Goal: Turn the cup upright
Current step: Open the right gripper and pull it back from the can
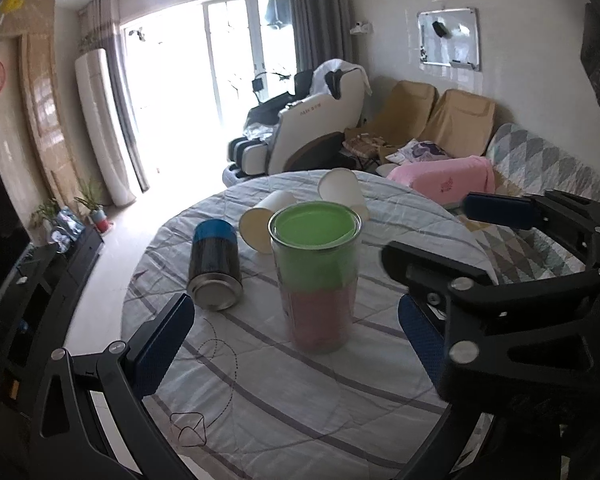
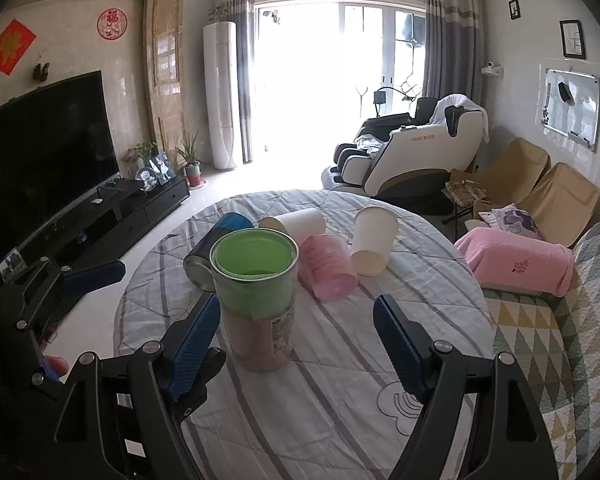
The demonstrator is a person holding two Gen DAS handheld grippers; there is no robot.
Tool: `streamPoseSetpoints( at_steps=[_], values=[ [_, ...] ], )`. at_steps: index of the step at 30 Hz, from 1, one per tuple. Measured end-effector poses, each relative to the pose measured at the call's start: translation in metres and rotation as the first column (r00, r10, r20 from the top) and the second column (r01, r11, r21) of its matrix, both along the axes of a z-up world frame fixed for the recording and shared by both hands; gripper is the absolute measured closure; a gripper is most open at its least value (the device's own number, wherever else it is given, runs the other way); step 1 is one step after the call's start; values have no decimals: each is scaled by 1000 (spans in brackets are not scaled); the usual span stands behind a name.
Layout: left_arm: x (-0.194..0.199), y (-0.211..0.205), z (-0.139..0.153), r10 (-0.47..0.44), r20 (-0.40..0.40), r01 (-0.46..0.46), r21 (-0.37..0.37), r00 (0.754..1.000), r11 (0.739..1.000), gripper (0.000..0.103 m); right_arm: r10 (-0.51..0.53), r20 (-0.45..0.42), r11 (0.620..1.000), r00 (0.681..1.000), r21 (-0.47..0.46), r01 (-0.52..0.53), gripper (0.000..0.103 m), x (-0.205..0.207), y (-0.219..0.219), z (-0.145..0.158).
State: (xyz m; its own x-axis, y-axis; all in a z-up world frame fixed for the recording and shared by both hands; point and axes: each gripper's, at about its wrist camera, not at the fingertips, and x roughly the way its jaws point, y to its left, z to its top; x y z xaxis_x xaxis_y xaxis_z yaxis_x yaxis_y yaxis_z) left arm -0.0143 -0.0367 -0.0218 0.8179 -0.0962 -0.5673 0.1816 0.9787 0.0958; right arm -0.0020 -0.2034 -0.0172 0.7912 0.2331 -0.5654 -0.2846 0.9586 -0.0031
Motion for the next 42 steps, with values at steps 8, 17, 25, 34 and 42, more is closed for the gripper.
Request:
streamPoseSetpoints(
  at_steps=[8,17,25,34,42],
  values=[
    [-9,-7,13,18,37,-18,14,999,1000,0,-24,15,999,1000,25,23,23,-5,-25,11],
    [-13,-10,20,21,52,-22,18,998,1000,0,-35,2,999,999,23,35,23,0,-38,10],
    [-5,3,19,-16,-6,16,-5,1000,1000,0,-31,-41,999,999,3,31,23,13,-43,3],
    [20,78,32,74,-78,-81,-92,994,992,0,-28,-88,1000,996,7,28,23,29,-42,-2],
    [62,95,37,69,-130,-78,-70,989,995,0,-36,-99,999,994,6,36,23,50,-25,9]
  ],
)
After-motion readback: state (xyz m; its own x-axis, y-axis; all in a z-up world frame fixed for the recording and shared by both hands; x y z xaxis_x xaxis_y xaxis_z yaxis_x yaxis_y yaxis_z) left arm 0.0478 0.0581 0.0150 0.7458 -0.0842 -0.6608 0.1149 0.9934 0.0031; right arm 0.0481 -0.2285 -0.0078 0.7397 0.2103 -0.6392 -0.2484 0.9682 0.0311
